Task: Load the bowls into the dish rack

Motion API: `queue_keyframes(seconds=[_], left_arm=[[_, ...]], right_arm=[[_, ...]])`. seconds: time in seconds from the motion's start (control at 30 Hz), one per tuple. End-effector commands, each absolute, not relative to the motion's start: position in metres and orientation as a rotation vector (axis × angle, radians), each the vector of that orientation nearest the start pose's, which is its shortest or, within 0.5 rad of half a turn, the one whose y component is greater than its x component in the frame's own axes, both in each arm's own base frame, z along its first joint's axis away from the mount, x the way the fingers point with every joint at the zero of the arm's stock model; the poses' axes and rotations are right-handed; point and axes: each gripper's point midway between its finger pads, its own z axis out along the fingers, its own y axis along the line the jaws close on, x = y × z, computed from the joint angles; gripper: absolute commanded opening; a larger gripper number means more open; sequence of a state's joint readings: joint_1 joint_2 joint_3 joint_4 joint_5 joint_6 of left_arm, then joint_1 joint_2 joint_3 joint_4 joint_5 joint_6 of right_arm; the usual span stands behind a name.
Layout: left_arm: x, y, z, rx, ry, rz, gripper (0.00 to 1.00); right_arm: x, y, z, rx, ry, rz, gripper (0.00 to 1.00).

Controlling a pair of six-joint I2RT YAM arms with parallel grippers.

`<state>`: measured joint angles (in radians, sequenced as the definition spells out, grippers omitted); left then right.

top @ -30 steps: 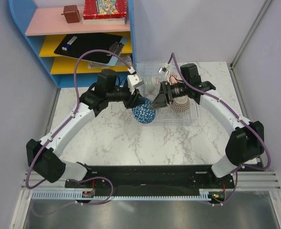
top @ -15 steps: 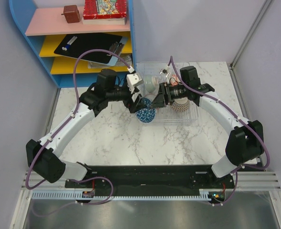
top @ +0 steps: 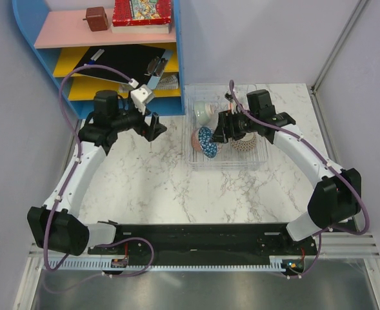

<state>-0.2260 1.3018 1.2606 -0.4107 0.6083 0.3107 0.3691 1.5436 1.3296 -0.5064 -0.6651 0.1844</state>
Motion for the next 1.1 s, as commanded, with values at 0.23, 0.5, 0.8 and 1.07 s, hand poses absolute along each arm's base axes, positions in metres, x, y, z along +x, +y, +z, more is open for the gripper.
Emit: queue_keyframes(seconds=[0.23,0.5,0.8,1.07], left_arm=[[0.339,-0.099,0.255,0.635,1.897,-0.481,1.0],[0.332,-0.052,0.232,0.477,1.967,-0.401,1.0],[0.329,-0.029,0.212,0.377,1.987,-0.37,1.0],[0.326,-0.028,0.218,0.379,1.965,-0.356,1.0]], right_arm=[[0.379,0.191,0.254,-0.518,2.146,0.477,0.0],[0.392,0.164,0.241,-0.616,2.193,0.211,0.0],[0.385,0.16,0.202,-1.045,2.161,-0.115,0.0],[0.372,0.182,0.181,-1.326,2.089,-0.24,0.0]])
